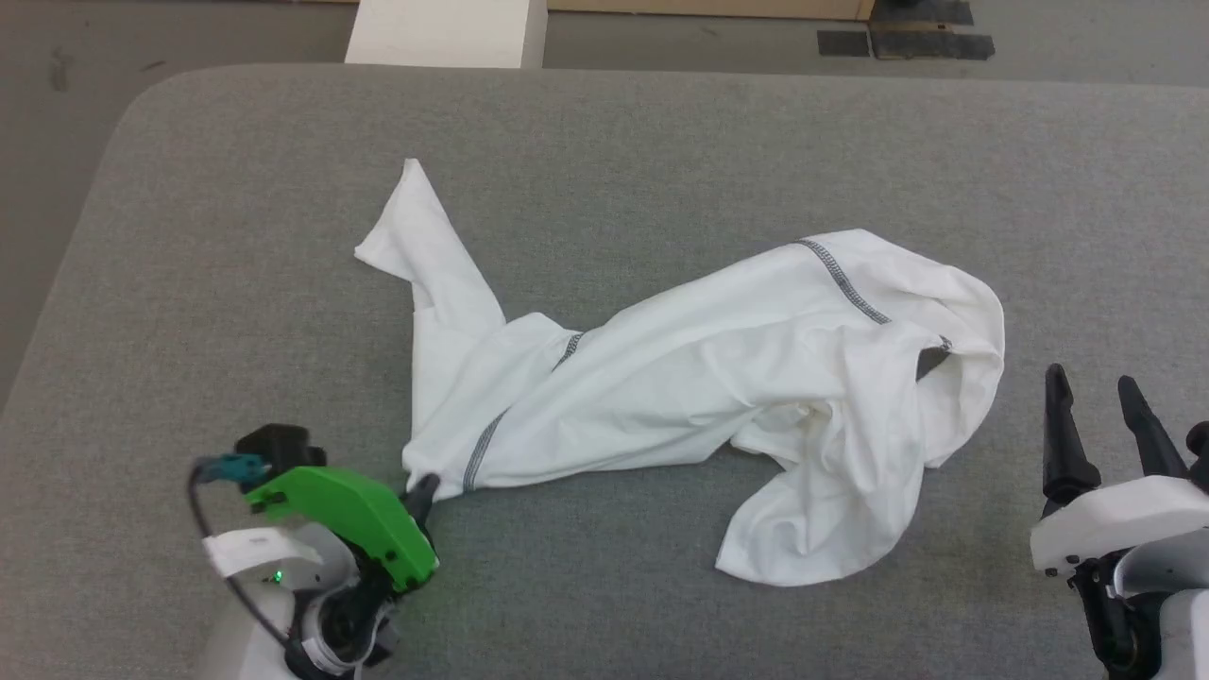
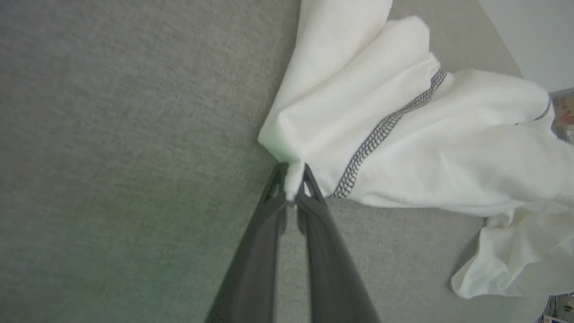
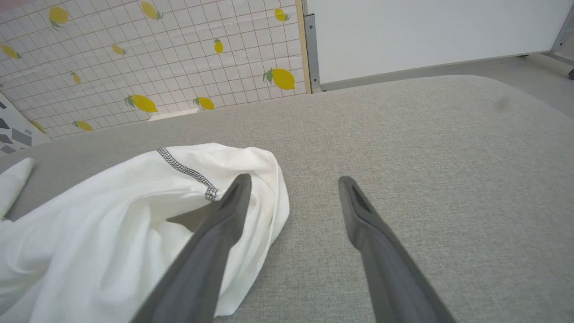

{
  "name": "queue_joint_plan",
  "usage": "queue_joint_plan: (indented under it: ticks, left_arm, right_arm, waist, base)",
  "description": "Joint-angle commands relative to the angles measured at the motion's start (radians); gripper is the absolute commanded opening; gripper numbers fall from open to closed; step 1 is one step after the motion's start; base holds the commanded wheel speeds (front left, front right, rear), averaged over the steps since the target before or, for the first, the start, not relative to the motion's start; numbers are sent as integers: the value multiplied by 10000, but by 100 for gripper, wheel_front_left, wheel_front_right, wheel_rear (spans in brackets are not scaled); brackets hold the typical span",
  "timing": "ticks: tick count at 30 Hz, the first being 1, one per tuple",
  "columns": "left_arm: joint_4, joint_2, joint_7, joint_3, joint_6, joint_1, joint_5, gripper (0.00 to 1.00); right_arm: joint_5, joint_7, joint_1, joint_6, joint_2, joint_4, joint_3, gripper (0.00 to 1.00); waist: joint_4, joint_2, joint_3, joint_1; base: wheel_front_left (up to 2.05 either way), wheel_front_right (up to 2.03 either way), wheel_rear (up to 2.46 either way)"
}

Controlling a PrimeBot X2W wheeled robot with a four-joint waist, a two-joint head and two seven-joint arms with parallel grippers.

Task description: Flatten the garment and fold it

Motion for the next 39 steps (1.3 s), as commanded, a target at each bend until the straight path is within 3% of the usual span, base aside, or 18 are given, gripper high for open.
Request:
queue_joint_plan:
  ticks: [1, 4, 6, 9, 13, 19, 24, 25, 26, 32, 39]
  left_arm:
    - [-273, -164, -250, 335, -86, 124, -418, 100]
    - [-970, -307, -1145, 1125, -300, 65, -919, 100]
    - [-1430, -165, -2266, 1497, -511, 52, -558, 100]
    - [-1860, 163, -4266, 1482, -794, 210, 840, 100]
    - [-1799, 320, -6573, 1112, -856, 463, 2599, 100]
    - [-1648, -136, -7189, 1024, -904, 562, 3527, 100]
    - [-1892, -431, -7206, 1347, -1150, 427, 3942, 100]
    - [-1896, -488, -7207, 1412, -1208, 419, 4014, 100]
    - [-1888, -527, -7208, 1454, -1254, 412, 4064, 100]
    - [-1841, -771, -7209, 1653, -1518, 351, 4268, 100]
    - [-1611, -945, -7210, 1664, -1692, 331, 4361, 100]
  right_arm:
    - [-87, 99, 145, -13, 5, -86, 16, 100]
    - [-219, 372, 58, -13, 5, -208, 178, 100]
    - [-320, 700, -102, -13, 5, -371, 481, 100]
    - [-398, 1651, -440, -13, 5, -566, 1157, 100]
    - [-230, 3347, -955, -13, 5, -793, 2137, 100]
    - [-585, 6471, -1456, -13, 5, -861, 2631, 100]
    - [-655, 7384, -1681, -13, 5, -1035, 3015, 100]
    - [-637, 7399, -1716, -13, 5, -1061, 3026, 25]
    - [-645, 7356, -1747, -13, 5, -1088, 3043, 0]
    - [-313, 7343, -1306, -13, -6, -1574, 2747, 0]
    - [264, 9184, 1554, -13, -56, -2927, 1975, 0]
  waist:
    - [47, 0, -110, 0]
    - [5, 0, -148, 0]
    - [-37, 0, -134, 0]
    - [-70, 0, -73, 0]
    - [-8, 0, 36, 0]
    - [225, 0, 246, 0]
    - [384, 0, 429, 0]
    - [397, 0, 453, 0]
    - [401, 0, 467, 0]
    - [359, 0, 352, 0]
    - [108, 0, 221, 0]
  base:
    - [0, 0, 0]
    - [0, 0, 0]
    - [0, 0, 0]
    - [0, 0, 0]
    - [0, 0, 0]
    - [0, 0, 0]
    - [0, 0, 0]
    - [0, 0, 0]
    - [0, 0, 0]
    - [0, 0, 0]
    - [0, 0, 0]
